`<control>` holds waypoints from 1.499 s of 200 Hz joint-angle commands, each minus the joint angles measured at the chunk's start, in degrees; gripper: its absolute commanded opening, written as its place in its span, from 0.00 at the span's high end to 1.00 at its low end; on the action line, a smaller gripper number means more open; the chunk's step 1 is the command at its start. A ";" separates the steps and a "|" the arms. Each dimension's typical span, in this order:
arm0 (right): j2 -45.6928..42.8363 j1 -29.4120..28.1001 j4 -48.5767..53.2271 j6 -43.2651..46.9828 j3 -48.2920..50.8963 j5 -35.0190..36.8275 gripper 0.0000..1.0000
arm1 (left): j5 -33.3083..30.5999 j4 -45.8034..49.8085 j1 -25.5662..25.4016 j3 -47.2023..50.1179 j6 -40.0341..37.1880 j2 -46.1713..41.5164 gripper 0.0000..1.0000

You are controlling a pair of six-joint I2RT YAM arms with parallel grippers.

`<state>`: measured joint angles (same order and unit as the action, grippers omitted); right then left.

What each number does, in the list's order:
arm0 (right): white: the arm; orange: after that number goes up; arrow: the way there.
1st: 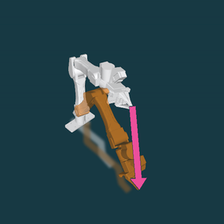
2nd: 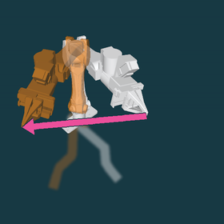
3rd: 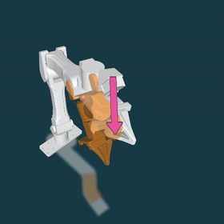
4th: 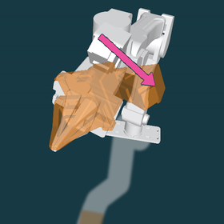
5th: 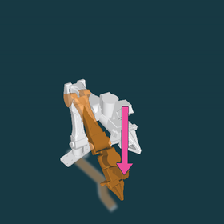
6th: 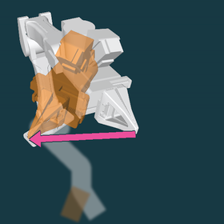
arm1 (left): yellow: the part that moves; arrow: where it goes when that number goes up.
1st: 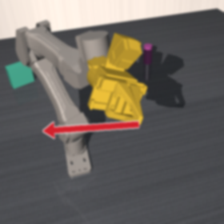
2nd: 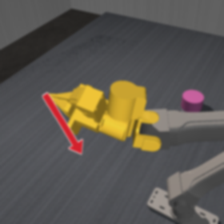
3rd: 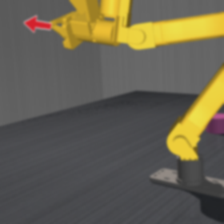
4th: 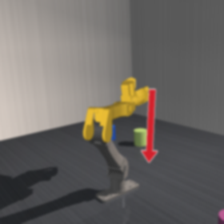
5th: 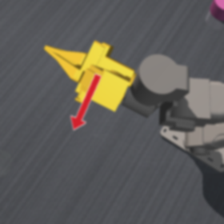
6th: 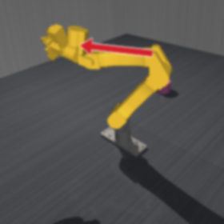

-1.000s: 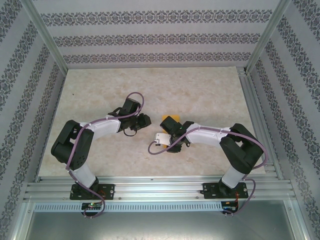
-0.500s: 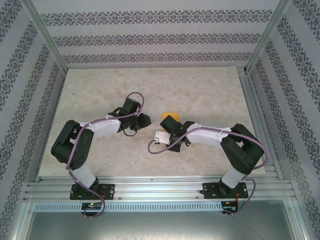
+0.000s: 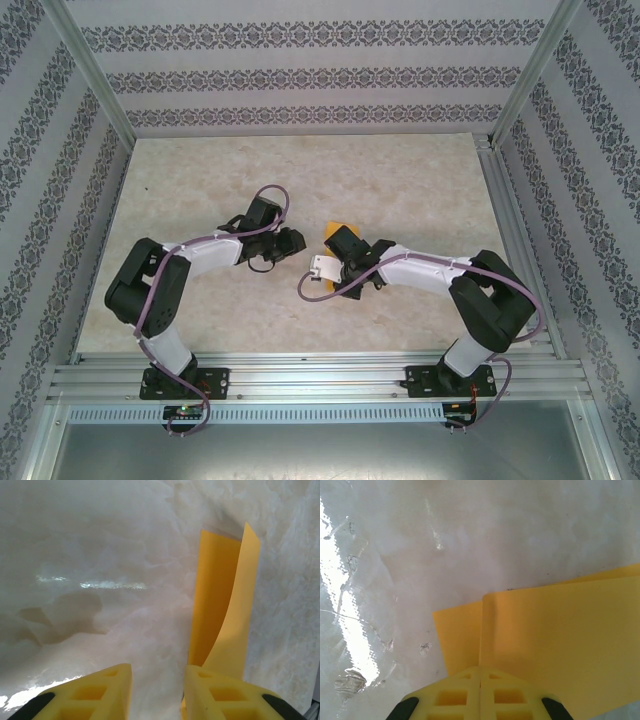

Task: Fold a paper plane with a square sheet of paper (pick it up from the middle)
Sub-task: Fold the triangle a second time at the center of the table.

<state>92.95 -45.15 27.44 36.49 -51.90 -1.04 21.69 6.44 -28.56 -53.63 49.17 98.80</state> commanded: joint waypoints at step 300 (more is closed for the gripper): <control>-0.29 -1.17 -4.49 0.86 2.82 0.54 0.51 | 11.09 -10.52 -4.84 -6.53 11.21 11.95 0.46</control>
<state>91.57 -45.39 25.54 36.10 -47.64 -2.90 32.56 -2.39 -33.08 -58.61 60.12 110.26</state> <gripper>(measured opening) 0.488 0.544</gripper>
